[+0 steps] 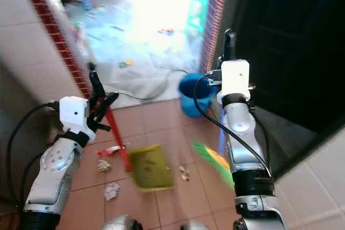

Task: Sweep floor

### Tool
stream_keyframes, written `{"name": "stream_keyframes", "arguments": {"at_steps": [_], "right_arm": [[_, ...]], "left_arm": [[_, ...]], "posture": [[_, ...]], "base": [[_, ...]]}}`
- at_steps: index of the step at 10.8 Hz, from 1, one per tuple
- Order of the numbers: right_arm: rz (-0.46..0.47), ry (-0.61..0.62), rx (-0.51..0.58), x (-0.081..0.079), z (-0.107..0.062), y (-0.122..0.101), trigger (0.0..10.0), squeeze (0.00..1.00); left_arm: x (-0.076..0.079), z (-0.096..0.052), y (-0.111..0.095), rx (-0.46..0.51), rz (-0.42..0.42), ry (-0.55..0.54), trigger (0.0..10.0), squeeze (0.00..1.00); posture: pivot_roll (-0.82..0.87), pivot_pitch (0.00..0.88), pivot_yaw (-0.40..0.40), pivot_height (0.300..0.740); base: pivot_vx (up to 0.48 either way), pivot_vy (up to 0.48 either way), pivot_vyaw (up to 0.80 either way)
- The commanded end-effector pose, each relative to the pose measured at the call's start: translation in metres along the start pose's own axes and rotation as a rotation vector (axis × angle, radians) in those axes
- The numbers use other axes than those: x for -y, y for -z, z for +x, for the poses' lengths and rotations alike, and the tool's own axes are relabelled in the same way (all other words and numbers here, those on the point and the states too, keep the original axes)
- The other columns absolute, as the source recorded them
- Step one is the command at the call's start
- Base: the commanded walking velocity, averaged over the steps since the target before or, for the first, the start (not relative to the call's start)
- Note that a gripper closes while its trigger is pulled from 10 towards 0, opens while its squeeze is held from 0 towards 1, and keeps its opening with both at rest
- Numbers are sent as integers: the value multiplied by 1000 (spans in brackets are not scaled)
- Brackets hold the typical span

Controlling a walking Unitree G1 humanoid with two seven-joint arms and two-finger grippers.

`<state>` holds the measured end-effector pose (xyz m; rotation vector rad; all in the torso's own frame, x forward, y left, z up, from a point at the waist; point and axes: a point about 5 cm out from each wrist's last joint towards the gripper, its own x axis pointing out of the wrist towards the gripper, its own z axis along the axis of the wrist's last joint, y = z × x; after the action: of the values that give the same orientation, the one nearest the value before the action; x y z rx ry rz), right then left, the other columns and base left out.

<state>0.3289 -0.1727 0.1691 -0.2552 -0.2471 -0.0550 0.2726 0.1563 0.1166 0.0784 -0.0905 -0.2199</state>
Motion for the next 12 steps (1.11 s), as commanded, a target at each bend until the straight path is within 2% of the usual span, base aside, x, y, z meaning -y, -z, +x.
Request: {"name": "stream_keyframes", "arguments": {"at_steps": [1, 4, 5, 8, 9, 10, 11, 12], "right_arm": [[-36, 16, 51, 5, 6, -10, 10000, 0], [-37, 8, 48, 1, 6, -9, 10000, 0], [-20, 16, 43, 2, 5, -8, 10000, 0], [34, 22, 34, 4, 8, -9, 10000, 0], [42, 38, 29, 5, 8, -8, 10000, 0], [102, 77, 2, 6, 8, -6, 10000, 0], [167, 110, -27, 7, 9, -4, 10000, 0], [169, 119, -37, 8, 9, -2, 10000, 0]], "left_arm": [[-4, 3, -15, 74, 28, -20, 10000, 0], [-2, 6, -13, 73, 36, -20, 10000, 0], [-2, 7, -12, 71, 53, -35, 10000, 0], [-6, 7, 7, -7, 95, -150, 10000, 0], [-13, 4, 15, -25, 124, -220, 10000, 0], [-17, 5, 20, -38, 157, -262, 10000, 0], [-16, 7, 20, -35, 145, -254, 10000, 0], [-11, 11, 21, -28, 146, -243, 10000, 0]], "posture": [[-6, 0, 30, 740], [-18, 0, 35, 740], [-18, 0, 36, 740], [-38, 0, 30, 740], [-42, 0, 36, 740], [-41, 0, 39, 740], [-46, 0, 43, 740], [-46, 0, 45, 740]], "base": [[0, 0, 0], [0, 0, 800], [0, 0, 0], [0, 0, 0], [0, 0, 0], [0, 0, 0], [0, 0, 0], [0, 0, 0]]}}
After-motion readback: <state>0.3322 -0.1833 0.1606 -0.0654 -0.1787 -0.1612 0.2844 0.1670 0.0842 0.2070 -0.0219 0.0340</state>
